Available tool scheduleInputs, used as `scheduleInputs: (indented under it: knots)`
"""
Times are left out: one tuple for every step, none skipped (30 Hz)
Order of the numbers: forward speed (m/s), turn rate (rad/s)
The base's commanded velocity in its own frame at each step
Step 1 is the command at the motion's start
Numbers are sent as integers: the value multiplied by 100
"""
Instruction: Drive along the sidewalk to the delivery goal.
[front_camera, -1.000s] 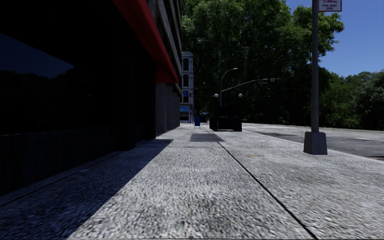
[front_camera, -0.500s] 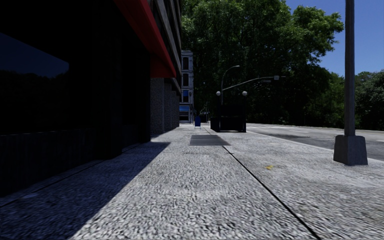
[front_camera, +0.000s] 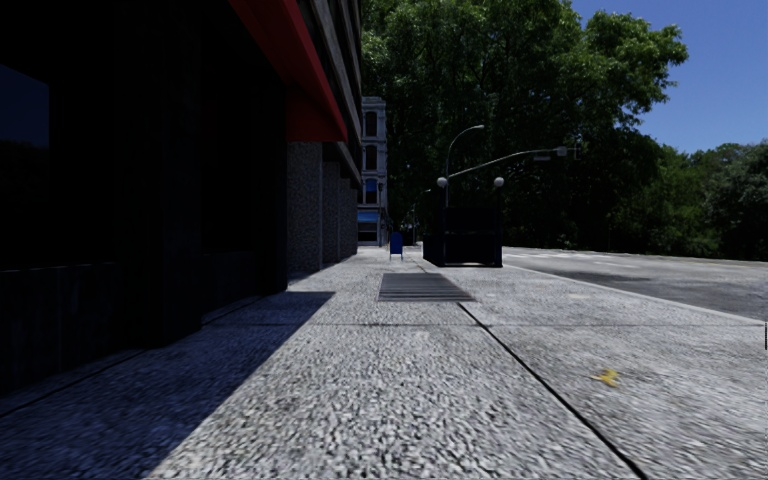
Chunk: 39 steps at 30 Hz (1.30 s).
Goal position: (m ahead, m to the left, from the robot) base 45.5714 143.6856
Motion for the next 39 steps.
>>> scheduleInputs:
  knots:
    - [200,0]
    - [200,0]
    - [200,0]
    - [200,0]
    - [200,0]
    - [200,0]
    - [200,0]
    - [200,0]
    - [200,0]
    - [200,0]
    - [200,0]
    - [200,0]
    - [200,0]
    - [200,0]
    - [200,0]
    - [200,0]
    - [200,0]
    - [200,0]
    - [200,0]
    - [200,0]
    - [200,0]
    - [200,0]
    - [200,0]
    - [200,0]
    - [200,0]
    - [200,0]
    - [200,0]
    - [200,0]
    - [200,0]
    - [200,0]
    - [200,0]
    - [200,0]
    - [200,0]
    - [200,0]
    - [200,0]
    - [200,0]
    - [200,0]
    - [200,0]
    - [200,0]
